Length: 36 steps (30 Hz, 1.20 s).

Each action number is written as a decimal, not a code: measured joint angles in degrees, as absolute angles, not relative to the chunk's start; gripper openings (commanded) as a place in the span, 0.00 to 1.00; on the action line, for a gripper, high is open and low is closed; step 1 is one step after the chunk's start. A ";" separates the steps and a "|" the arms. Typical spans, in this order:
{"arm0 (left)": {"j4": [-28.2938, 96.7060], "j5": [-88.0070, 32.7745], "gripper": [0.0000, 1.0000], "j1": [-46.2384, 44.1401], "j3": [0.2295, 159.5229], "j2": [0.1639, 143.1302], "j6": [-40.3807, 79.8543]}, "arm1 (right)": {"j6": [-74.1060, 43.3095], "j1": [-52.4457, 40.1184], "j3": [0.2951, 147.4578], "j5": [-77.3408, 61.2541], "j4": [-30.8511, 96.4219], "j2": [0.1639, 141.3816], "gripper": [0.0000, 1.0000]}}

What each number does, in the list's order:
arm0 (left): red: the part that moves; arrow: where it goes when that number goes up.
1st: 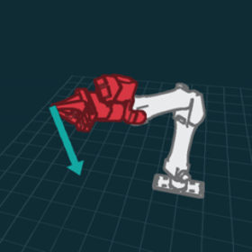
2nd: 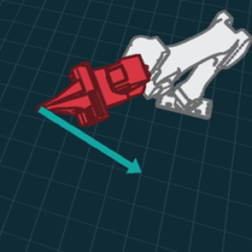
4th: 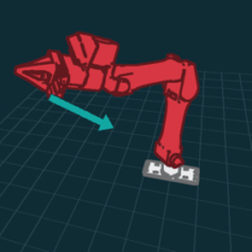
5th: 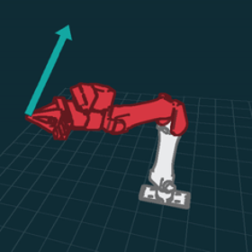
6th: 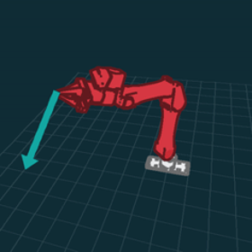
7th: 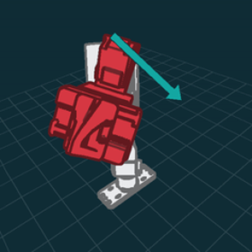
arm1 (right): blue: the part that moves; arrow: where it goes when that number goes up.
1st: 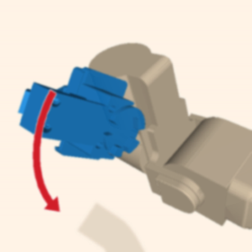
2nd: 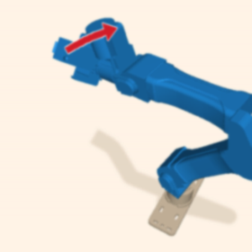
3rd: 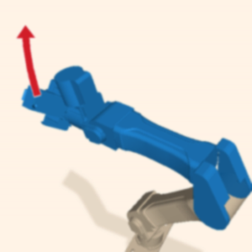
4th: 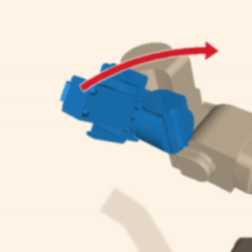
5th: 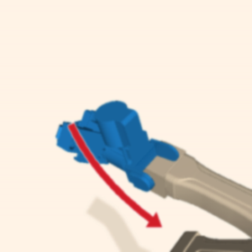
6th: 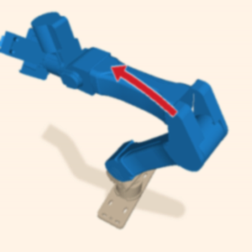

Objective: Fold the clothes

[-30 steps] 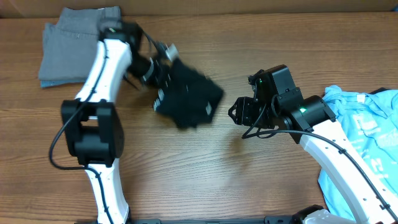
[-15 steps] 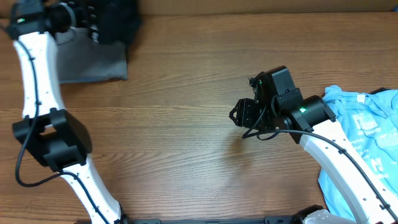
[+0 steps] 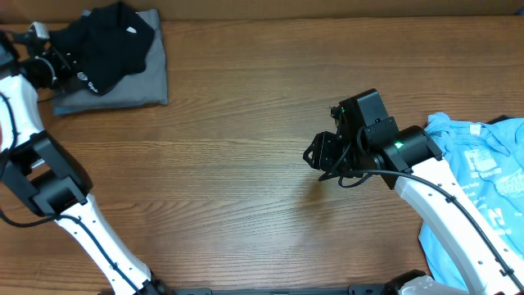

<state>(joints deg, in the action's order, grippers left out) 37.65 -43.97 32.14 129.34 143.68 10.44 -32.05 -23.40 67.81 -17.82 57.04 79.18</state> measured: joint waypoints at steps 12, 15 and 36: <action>37.69 -47.44 0.70 36.75 131.11 143.24 16.78 | -32.80 -23.38 67.81 -19.18 57.58 79.18 0.45; 39.00 -48.88 0.75 38.89 131.90 140.84 16.60 | -32.69 -23.38 67.81 -19.25 57.58 79.18 0.42; 81.93 -30.89 1.00 8.08 135.70 87.85 -14.79 | -18.11 -23.38 96.16 -10.50 62.22 76.36 1.00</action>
